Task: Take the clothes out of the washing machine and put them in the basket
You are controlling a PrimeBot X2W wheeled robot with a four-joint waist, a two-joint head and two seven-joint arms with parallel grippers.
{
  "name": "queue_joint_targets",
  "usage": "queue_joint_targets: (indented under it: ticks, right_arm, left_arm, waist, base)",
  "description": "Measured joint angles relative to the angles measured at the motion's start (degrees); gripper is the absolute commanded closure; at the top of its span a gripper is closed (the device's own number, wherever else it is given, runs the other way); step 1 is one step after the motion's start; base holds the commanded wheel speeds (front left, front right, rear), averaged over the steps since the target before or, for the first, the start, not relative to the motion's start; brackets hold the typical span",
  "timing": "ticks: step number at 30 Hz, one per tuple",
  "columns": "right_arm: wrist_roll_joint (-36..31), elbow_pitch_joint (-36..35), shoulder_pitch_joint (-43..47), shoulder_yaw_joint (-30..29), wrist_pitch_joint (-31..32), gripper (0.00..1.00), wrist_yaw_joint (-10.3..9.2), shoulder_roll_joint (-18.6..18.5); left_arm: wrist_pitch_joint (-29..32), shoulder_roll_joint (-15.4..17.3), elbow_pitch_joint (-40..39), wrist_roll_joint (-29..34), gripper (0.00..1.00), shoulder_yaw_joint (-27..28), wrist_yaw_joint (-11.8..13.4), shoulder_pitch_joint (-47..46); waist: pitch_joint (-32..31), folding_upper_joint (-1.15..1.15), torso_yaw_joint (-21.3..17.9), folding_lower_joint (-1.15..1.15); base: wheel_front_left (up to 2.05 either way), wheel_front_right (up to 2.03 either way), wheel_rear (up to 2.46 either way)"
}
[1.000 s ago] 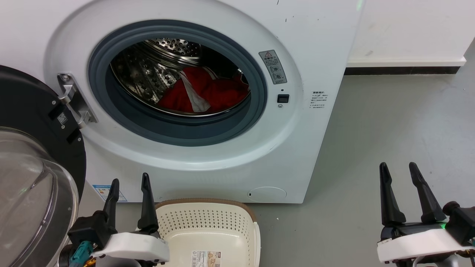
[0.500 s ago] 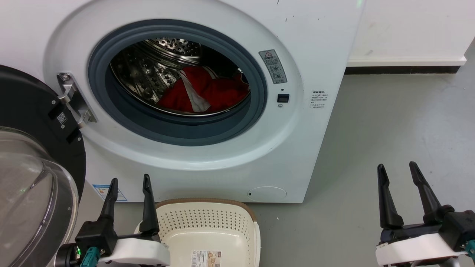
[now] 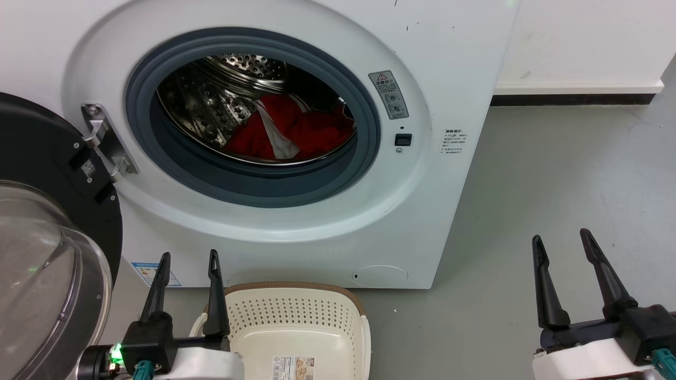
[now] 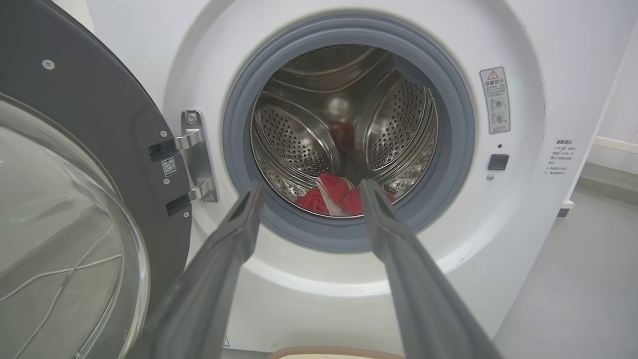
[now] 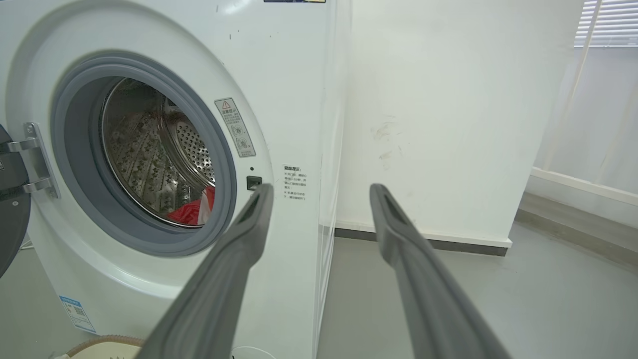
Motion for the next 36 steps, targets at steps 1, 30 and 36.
queue_joint_targets:
  ticks: [1,30,36]
  right_arm:
    - [-0.3,0.0,0.0,0.0,-0.2,0.0,0.0,0.0]
    - [-2.2,0.1,0.6,-0.2,-1.2,0.0,0.0,0.0]
    - [-2.1,0.2,0.6,-0.3,-1.2,0.0,0.0,0.0]
  left_arm:
    - [-0.1,-0.1,0.0,0.4,0.0,0.1,0.0,0.1]
    - [-1.2,-1.7,0.1,4.2,0.0,2.6,-2.1,1.2]
    - [-1.2,-1.8,0.2,4.2,0.0,2.8,-2.4,1.2]
  waist:
    - [0.0,0.0,0.0,0.0]
    - [-0.2,0.0,0.0,0.0]
    - [-0.2,0.0,0.0,0.0]
  base:
    - [0.0,0.0,0.0]
    - [0.0,0.0,0.0]
    - [0.0,0.0,0.0]
